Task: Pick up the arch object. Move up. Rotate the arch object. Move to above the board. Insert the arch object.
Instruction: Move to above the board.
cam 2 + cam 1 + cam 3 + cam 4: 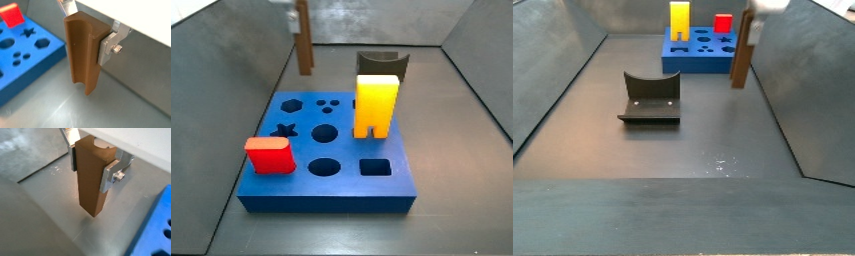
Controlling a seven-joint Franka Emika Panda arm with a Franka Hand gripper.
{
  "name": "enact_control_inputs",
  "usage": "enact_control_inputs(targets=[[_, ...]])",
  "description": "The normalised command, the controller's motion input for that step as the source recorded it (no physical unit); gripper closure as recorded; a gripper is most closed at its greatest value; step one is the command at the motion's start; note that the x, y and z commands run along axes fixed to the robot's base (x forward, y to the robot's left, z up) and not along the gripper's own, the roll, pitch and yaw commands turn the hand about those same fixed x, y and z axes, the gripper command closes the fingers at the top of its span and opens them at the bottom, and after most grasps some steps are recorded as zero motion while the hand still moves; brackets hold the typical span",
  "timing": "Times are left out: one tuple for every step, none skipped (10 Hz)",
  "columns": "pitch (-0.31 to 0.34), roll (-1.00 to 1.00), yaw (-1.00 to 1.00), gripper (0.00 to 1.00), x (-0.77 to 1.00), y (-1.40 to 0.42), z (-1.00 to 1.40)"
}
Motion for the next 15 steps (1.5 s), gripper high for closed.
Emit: enact_control_inputs(targets=[[0.023,-0.08,0.00,1.00,-0.38,-0.24,1.00],[0.031,-0.10,0.00,1.00,-0.32,-0.21,1.00],[0.031,-0.11,0.00,1.00,-0.28,-0.18,1.00],[0.021,-0.11,0.01,1.00,-0.25,-0.15,1.00],[0.012,-0.11,0.00,1.00,-0.18,-0.10,0.83],[0.011,-0.11,0.00,1.00,-0.12,-0.07,0.67],[0.025,-0.12,-0.01,1.00,-0.08,-0.04,0.51],[0.050,-0.13,-0.01,1.00,-0.03,-0.03,0.30],[0.051,0.00,1.00,1.00,0.76,-1.00,0.47],[0.053,0.00,1.00,1.00,0.78,-1.00,0.42],[0.072,0.02,1.00,1.00,0.80,-1.00,0.40],[0.083,0.01,1.00,1.00,0.84,-1.00,0.43],[0.085,0.01,1.00,1.00,0.84,-1.00,0.43],[0.092,0.02,1.00,1.00,0.84,-1.00,0.42],[0.098,0.03,1.00,1.00,0.88,-1.00,0.42]])
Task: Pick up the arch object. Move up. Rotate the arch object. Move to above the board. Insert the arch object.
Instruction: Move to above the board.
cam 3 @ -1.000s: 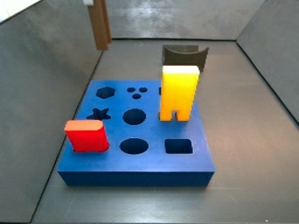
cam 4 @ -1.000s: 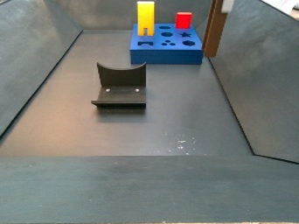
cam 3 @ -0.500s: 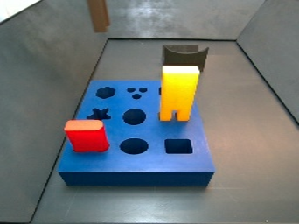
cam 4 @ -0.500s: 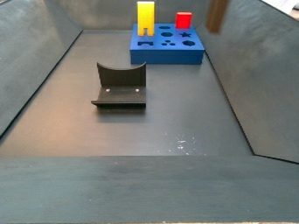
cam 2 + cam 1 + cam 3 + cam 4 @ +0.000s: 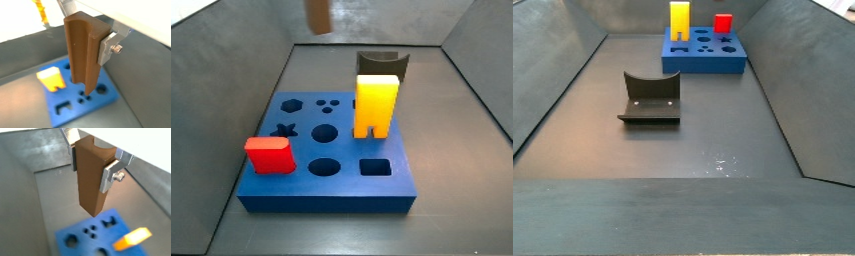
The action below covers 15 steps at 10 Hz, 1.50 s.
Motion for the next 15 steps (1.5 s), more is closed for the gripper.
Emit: enact_control_inputs(targets=[[0.115,0.04,1.00,1.00,0.76,-0.80,0.33],[0.123,0.04,1.00,1.00,0.55,-0.55,0.23],[0.131,0.04,1.00,1.00,0.29,-0.27,0.11],[0.128,0.04,1.00,1.00,0.17,-0.16,0.07],[0.132,0.04,1.00,1.00,0.10,-0.09,0.05],[0.141,0.05,1.00,1.00,0.10,-0.07,0.03],[0.156,0.05,1.00,1.00,0.10,-0.05,0.02],[0.177,0.06,1.00,1.00,0.10,-0.05,0.02],[0.196,0.06,1.00,1.00,0.10,-0.04,0.02],[0.216,0.07,1.00,1.00,0.09,-0.04,0.01],[0.269,0.10,1.00,1.00,0.10,-0.04,0.02],[0.296,0.11,1.00,1.00,0.10,-0.04,0.02],[0.323,0.13,0.89,1.00,0.11,-0.04,0.02],[0.272,0.13,0.64,1.00,0.10,-0.03,0.02],[0.191,0.13,0.34,1.00,0.09,-0.03,0.02]])
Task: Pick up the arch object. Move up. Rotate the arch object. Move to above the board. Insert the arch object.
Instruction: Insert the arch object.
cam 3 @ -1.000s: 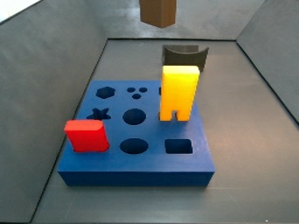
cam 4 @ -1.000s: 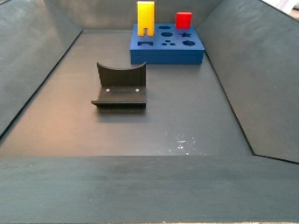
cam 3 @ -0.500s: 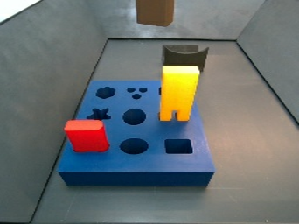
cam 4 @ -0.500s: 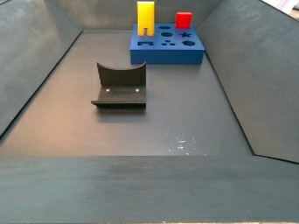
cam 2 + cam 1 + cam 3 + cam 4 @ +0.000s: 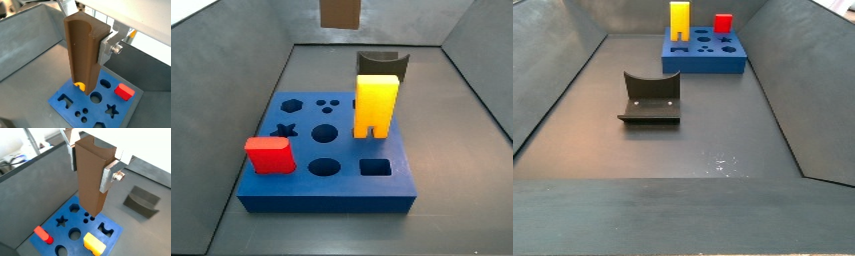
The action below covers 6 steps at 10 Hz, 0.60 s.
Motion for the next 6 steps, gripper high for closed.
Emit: enact_control_inputs(targets=[[0.000,0.04,0.00,1.00,-0.05,0.00,0.00],[0.076,-0.04,-0.07,1.00,0.20,0.14,-0.19],[0.131,-0.05,-0.01,1.00,0.62,0.31,-0.48],[0.221,0.00,-0.01,1.00,0.90,0.35,-0.53],[0.169,-0.06,-0.01,1.00,0.94,0.32,-0.69],[0.081,-0.10,0.00,1.00,0.78,0.31,-0.85]])
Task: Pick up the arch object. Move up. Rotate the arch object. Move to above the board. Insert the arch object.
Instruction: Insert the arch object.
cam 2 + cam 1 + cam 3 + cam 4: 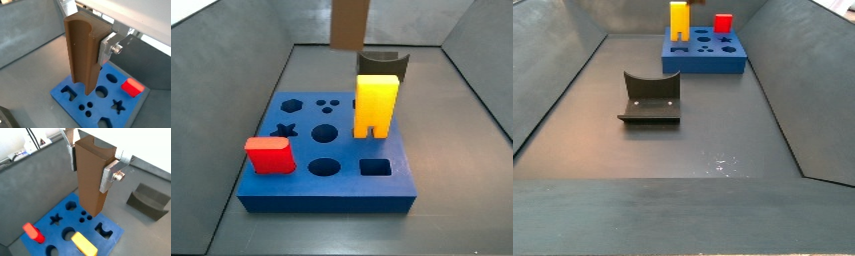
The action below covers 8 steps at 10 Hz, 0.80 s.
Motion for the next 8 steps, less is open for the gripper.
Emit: enact_control_inputs(targets=[[-0.059,-0.06,0.00,1.00,0.16,0.14,-0.88],[-0.160,-0.08,0.00,1.00,0.08,0.08,-0.83],[-0.167,-0.08,0.00,1.00,0.11,0.09,-0.82],[-0.166,-0.05,0.00,1.00,0.17,0.10,-0.83],[-0.151,0.04,0.00,1.00,0.00,0.04,-0.77],[-0.130,0.02,0.00,1.00,0.00,0.04,-0.66],[-0.084,-0.08,0.00,1.00,0.01,0.07,-0.26],[-0.024,-0.02,0.00,1.00,0.11,0.14,-0.30]])
